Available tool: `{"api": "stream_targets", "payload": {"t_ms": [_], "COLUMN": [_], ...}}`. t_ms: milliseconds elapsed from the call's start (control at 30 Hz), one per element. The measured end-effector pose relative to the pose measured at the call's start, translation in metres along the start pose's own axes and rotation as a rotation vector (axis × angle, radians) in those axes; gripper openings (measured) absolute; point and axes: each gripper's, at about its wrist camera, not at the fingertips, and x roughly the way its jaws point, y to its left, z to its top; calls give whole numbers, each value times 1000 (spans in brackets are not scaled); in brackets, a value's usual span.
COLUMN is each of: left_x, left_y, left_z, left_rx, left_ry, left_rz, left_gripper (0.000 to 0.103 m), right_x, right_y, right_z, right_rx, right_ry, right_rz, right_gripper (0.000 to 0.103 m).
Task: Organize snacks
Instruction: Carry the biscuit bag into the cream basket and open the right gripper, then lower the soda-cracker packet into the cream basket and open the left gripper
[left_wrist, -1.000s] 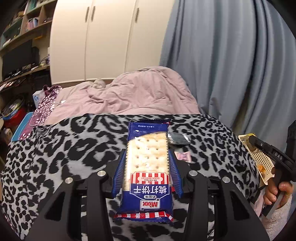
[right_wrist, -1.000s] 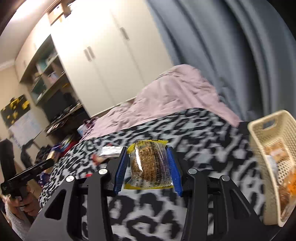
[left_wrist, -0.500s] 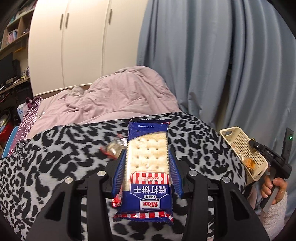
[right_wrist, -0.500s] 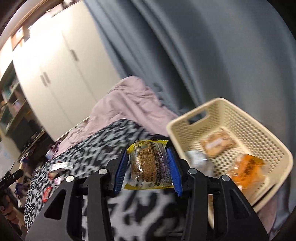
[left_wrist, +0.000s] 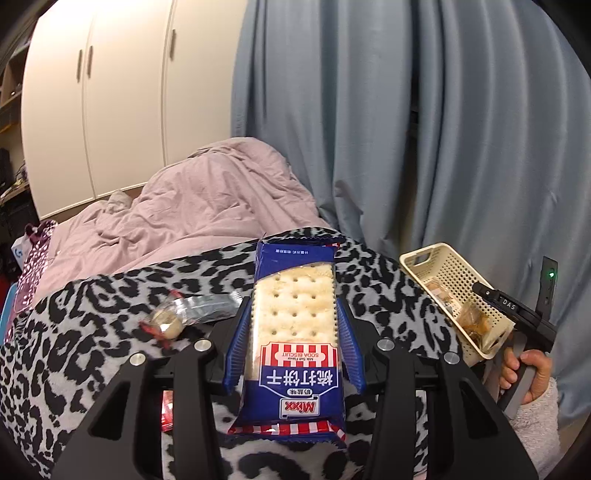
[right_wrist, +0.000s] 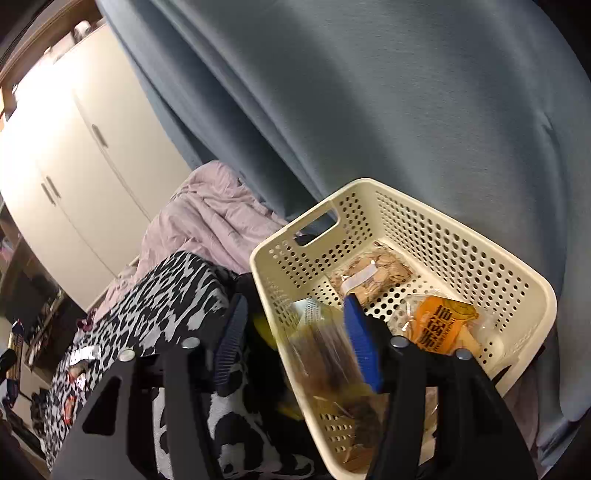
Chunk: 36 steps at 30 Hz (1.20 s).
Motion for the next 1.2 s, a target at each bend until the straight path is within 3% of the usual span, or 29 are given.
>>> {"api": "stream_targets", "payload": {"t_ms": [233, 733, 833, 1100, 1200], "left_x": [16, 86, 105, 136, 148], "left_y": [-37, -140, -165, -217, -233], "left_z": [10, 36, 37, 39, 39], "left_rx": [44, 144, 172, 220, 232], "left_ry": [10, 69, 100, 141, 155], "left_rz": [-77, -296, -321, -391, -409], "left_gripper": [45, 45, 45, 45, 45], "right_x": [-15, -53, -59, -65, -67], "right_y": [-15, -10, -13, -30, -36], "right_z": [-2, -35, -41, -44, -44], "right_rx": [24, -144, -146, -106, -88], "right_ry": [-51, -189, -201, -188, -191], "right_rz": [-25, -164, -165, -180, -186], "right_gripper": [66, 68, 79, 80, 86]}}
